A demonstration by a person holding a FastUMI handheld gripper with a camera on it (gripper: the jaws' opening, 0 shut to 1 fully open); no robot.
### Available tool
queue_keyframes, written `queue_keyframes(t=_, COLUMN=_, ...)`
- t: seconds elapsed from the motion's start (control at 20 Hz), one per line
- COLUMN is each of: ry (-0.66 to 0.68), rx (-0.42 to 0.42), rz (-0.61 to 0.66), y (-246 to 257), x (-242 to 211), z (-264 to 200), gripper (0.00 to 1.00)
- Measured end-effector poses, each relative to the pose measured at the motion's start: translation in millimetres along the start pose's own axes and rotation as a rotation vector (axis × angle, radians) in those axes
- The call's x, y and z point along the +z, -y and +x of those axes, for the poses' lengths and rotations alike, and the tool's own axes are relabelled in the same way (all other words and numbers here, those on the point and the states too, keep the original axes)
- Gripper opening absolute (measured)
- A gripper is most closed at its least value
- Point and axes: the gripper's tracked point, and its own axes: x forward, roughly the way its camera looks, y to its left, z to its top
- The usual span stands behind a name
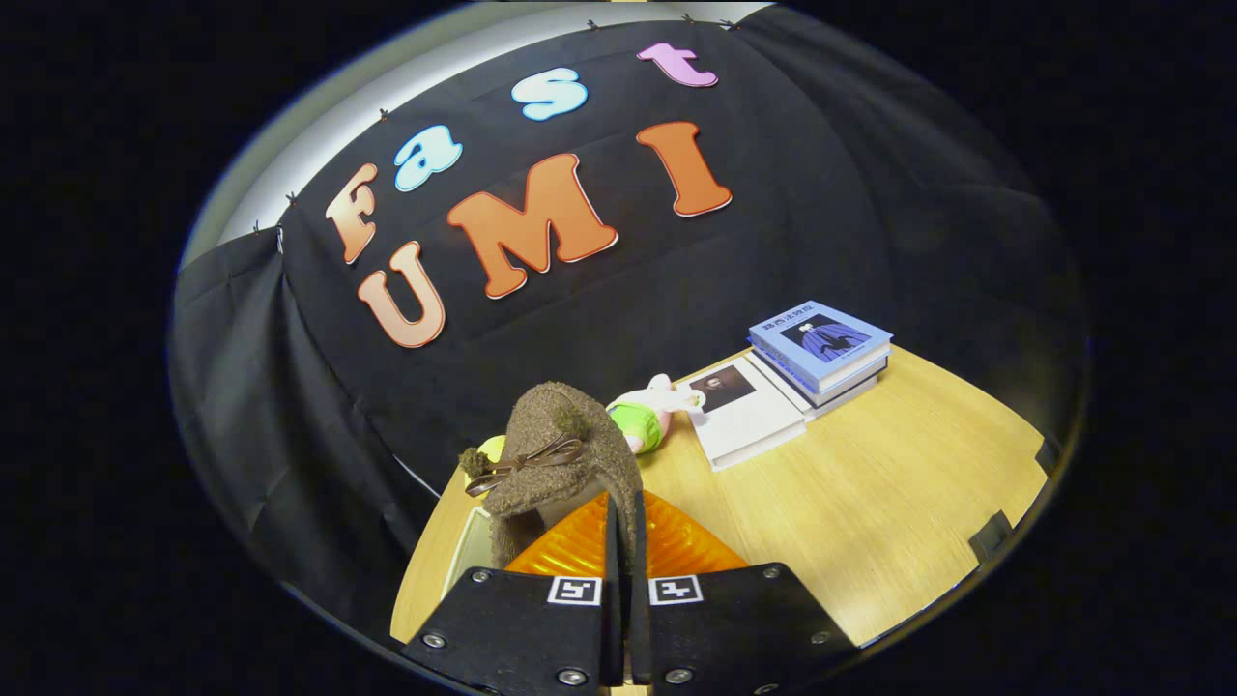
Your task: Open the storage box then place both shoes into the box .Put the left shoe in first, then the right shoe, with the right side of both shoes facing outward in a uniform manner.
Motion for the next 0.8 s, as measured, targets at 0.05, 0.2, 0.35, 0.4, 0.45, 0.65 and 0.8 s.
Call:
queue_keyframes(t=0.05, ry=-0.004, rx=0.013, rz=0.002, y=-8, x=-4, z=-1, gripper=0.03)
queue_keyframes(t=0.2, ry=-0.033, rx=0.042, rz=0.009, y=-27, x=-24, z=0, gripper=0.04)
queue_keyframes(t=0.35, ry=-0.068, rx=0.066, rz=0.017, y=-41, x=-51, z=3, gripper=0.04)
queue_keyframes(t=0.4, ry=-0.082, rx=0.072, rz=0.02, y=-44, x=-60, z=4, gripper=0.04)
queue_keyframes(t=0.45, ry=-0.095, rx=0.073, rz=0.022, y=-45, x=-68, z=6, gripper=0.04)
queue_keyframes(t=0.65, ry=-0.122, rx=0.041, rz=0.011, y=-39, x=-90, z=14, gripper=0.04)
queue_keyframes(t=0.8, ry=-0.144, rx=0.016, rz=0.021, y=-29, x=-100, z=17, gripper=0.05)
